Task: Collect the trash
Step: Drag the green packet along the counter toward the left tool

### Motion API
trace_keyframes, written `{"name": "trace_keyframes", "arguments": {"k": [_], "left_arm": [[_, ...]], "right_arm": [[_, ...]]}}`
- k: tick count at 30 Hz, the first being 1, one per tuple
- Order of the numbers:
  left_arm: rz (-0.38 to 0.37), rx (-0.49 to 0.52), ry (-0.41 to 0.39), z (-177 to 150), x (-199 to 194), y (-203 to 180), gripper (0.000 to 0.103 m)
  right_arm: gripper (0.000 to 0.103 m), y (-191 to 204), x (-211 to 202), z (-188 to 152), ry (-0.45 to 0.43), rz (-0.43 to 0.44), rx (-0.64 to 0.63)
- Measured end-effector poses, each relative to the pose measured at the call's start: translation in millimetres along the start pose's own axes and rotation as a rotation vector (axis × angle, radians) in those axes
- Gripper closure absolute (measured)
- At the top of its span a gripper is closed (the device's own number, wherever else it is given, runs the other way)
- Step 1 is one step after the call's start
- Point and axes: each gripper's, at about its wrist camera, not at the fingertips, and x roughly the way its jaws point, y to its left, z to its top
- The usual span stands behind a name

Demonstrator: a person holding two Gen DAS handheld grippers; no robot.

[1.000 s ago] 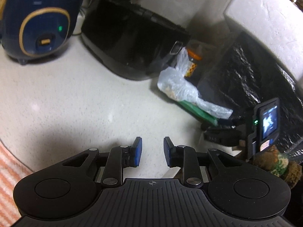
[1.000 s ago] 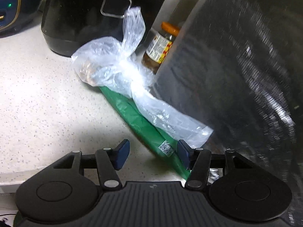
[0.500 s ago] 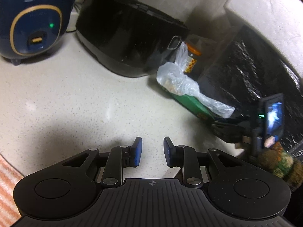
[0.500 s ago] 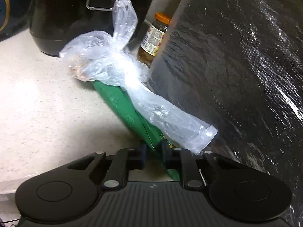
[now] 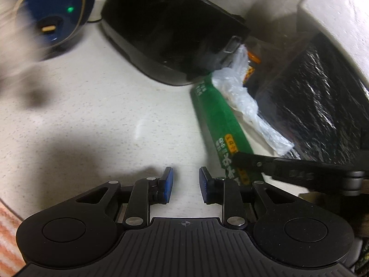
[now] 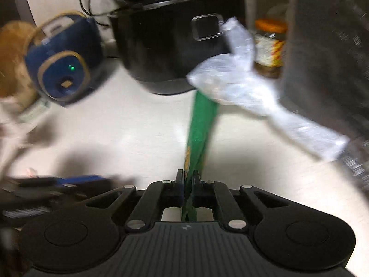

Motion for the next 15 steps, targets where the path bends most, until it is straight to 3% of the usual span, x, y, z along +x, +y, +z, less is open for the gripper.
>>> {"name": "trace_keyframes", "arguments": {"k": [2, 6, 12, 15], "left_arm": [[0.009, -0.007, 0.000, 1, 0, 5, 0.075], [0.028, -0.027, 0.004, 2, 2, 9, 0.075], [0.029, -0.044, -0.008, 5, 3, 12, 0.075], [0.037, -0.051, -0.022, 6, 1, 14, 0.075]], "right_arm": [[0.093, 2, -4, 0, -0.019, 0.053, 0.037], [0.074, 0, -16, -6, -0.072, 0.016, 0.059], [0.076, -8, -8, -20, -0.078, -0.158, 0.034], [0.078, 0, 4, -31, -0.038, -0.093, 0.037]]}}
